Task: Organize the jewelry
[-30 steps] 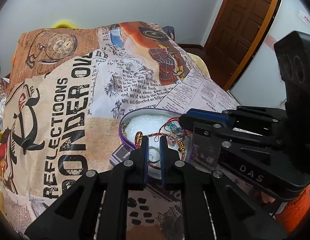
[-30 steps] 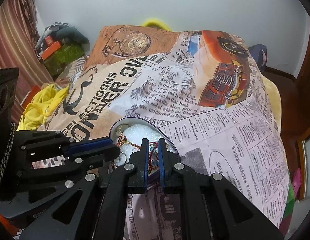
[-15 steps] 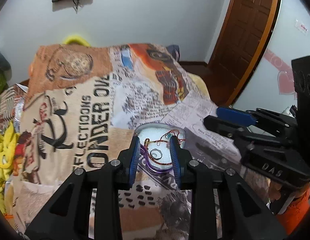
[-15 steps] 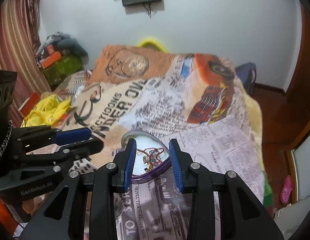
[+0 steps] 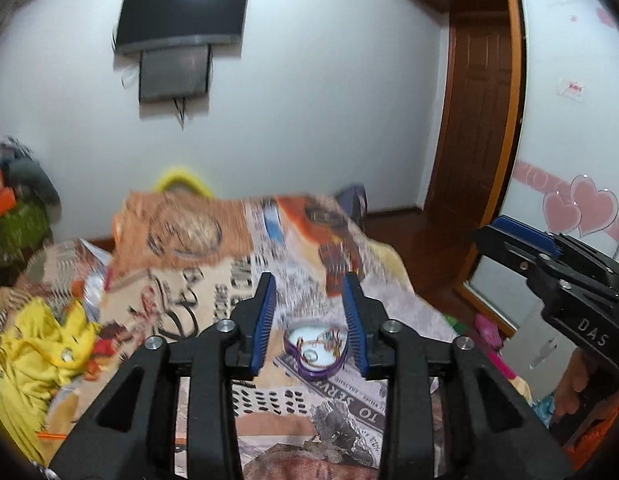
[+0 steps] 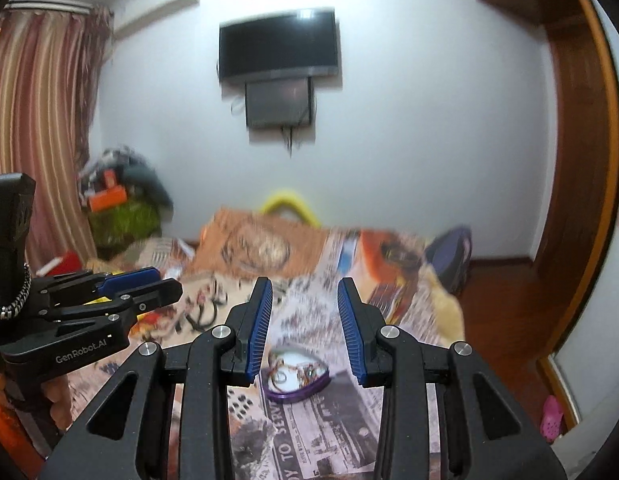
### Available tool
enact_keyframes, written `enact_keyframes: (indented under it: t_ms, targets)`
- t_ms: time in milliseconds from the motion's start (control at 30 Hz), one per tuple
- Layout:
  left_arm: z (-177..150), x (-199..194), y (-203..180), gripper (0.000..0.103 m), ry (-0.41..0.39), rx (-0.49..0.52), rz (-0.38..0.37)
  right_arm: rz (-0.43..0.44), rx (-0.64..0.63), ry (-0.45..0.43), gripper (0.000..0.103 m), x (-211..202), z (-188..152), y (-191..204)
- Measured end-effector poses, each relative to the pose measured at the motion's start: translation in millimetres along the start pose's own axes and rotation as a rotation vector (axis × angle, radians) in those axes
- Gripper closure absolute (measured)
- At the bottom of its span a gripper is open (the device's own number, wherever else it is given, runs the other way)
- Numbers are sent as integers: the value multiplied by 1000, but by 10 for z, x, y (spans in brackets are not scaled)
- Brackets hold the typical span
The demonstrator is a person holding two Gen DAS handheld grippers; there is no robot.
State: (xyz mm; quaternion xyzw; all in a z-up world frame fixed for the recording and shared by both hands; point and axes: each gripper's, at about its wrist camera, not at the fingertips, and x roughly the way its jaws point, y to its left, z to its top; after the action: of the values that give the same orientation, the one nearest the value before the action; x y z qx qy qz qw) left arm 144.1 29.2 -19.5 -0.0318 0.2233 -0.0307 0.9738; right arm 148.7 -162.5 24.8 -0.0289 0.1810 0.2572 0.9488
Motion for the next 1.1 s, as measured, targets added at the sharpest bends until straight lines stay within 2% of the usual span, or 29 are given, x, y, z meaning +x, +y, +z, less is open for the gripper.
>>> enact_keyframes:
  t_ms: [133, 200, 333, 433, 500, 567, 667, 767, 1100]
  targets:
    - [50, -445, -96, 56, -119, 12, 31, -25, 1, -107, 72, -412, 64, 93]
    - [54, -623, -128, 47, -164, 13, 41, -37, 4, -144, 68, -556, 76, 130]
    - [25, -918, -182, 36, -234, 15, 66, -80, -8, -204, 58, -783, 67, 232]
    - [-13, -1070, -221, 22, -269, 18, 74, -120, -20, -232, 44, -859, 41, 309]
    - [-41, -1149, -231, 11, -296, 20, 87, -134, -14, -248, 26, -873, 22, 326]
    - [-70, -1243, -246, 9, -321, 24, 102, -157, -7, -270, 19, -917, 9, 354]
    - [-87, -1278, -254, 6, -332, 25, 108, -174, 1, -275, 14, -941, 5, 369]
    - [-112, -1315, -248, 4, -337, 20, 116, -178, 19, -274, 0, -965, -13, 345]
    - [-151, -1356, -259, 4, -325, 4, 123, -179, 24, -256, 0, -1062, -130, 318]
